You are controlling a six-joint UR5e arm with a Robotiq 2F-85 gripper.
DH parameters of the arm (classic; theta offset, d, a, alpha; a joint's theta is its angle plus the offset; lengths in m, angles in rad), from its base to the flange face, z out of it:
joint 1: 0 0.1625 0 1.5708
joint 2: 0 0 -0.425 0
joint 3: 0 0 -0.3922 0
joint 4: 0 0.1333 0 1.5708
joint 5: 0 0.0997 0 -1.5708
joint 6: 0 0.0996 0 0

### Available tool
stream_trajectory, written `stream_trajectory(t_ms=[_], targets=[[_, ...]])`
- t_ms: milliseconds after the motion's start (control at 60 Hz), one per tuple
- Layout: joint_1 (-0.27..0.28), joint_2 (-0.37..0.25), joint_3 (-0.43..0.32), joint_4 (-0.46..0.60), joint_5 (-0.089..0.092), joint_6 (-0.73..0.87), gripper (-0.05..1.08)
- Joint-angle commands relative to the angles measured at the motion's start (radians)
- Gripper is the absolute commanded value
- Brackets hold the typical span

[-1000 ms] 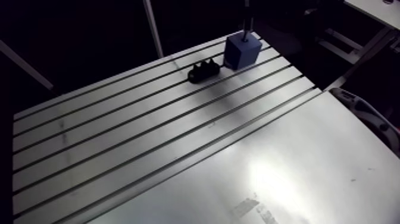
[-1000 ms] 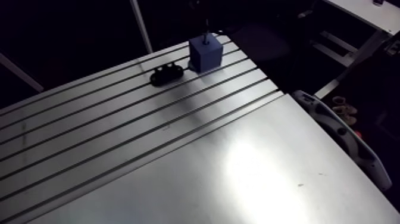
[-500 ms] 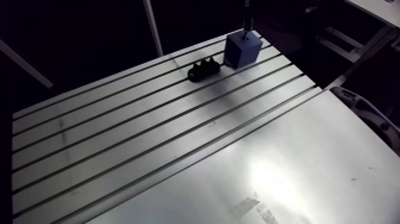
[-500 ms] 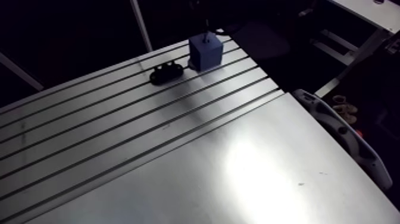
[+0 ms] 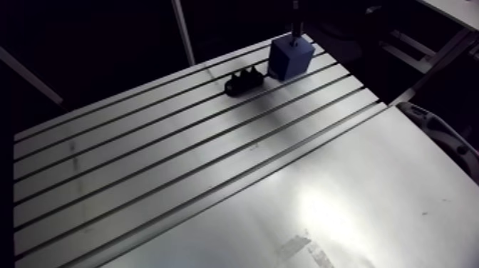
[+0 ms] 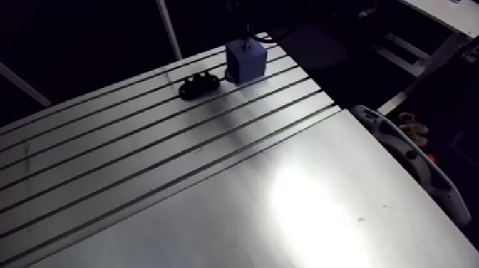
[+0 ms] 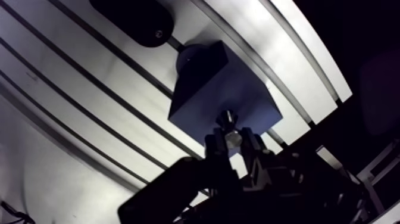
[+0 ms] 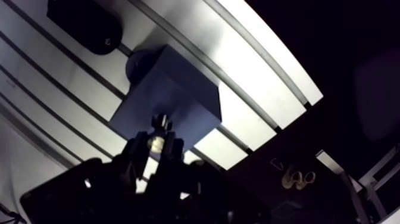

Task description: Pick up the M10 bolt and insert it into the hex recess until seated.

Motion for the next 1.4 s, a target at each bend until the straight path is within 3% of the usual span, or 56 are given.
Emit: stream_trajectory(t_ms=[17, 33, 50, 67, 83, 117, 450, 617, 1050, 1117, 1150, 1200, 1217, 1267, 1283, 1300, 1317, 1333, 1350, 1367, 1383, 1400], targets=[[-0.001, 0.0, 0.002, -0.001, 0.009, 0.006, 0.34], [-0.001, 0.0, 0.002, -0.001, 0.009, 0.006, 0.34], [-0.001, 0.0, 0.004, -0.003, 0.009, 0.007, 0.12], [-0.001, 0.0, 0.004, -0.003, 0.009, 0.007, 0.12], [-0.001, -0.001, 0.004, -0.004, 0.011, 0.008, 0.02], [-0.003, -0.001, 0.004, -0.005, 0.013, 0.008, 0.0], [-0.012, -0.01, -0.008, -0.008, 0.023, 0.021, 0.0], [-0.015, -0.013, -0.01, -0.009, 0.047, 0.038, 0.0], [-0.015, -0.036, -0.003, 0.003, 0.07, 0.171, 0.02], [-0.015, -0.039, 0.002, 0.007, 0.072, 0.212, 0.07], [-0.015, -0.045, 0.007, 0.008, 0.069, 0.275, 0.16], [-0.015, -0.047, 0.007, 0.006, 0.069, 0.303, 0.22], [-0.015, -0.047, 0.007, 0.006, 0.071, 0.332, 0.31], [-0.015, -0.047, 0.008, 0.006, 0.069, 0.358, 0.4], [-0.015, -0.047, 0.008, 0.006, 0.069, 0.382, 0.49], [-0.015, -0.047, 0.008, 0.006, 0.069, 0.382, 0.49], [-0.017, -0.047, 0.007, 0.006, 0.071, 0.405, 0.63], [-0.017, -0.047, 0.007, 0.006, 0.071, 0.405, 0.63], [-0.017, -0.046, 0.006, 0.006, 0.071, 0.426, 0.76], [-0.017, -0.046, 0.006, 0.006, 0.071, 0.426, 0.76], [-0.017, -0.046, 0.004, 0.006, 0.071, 0.445, 0.88], [-0.017, -0.046, 0.004, 0.006, 0.071, 0.445, 0.88]])
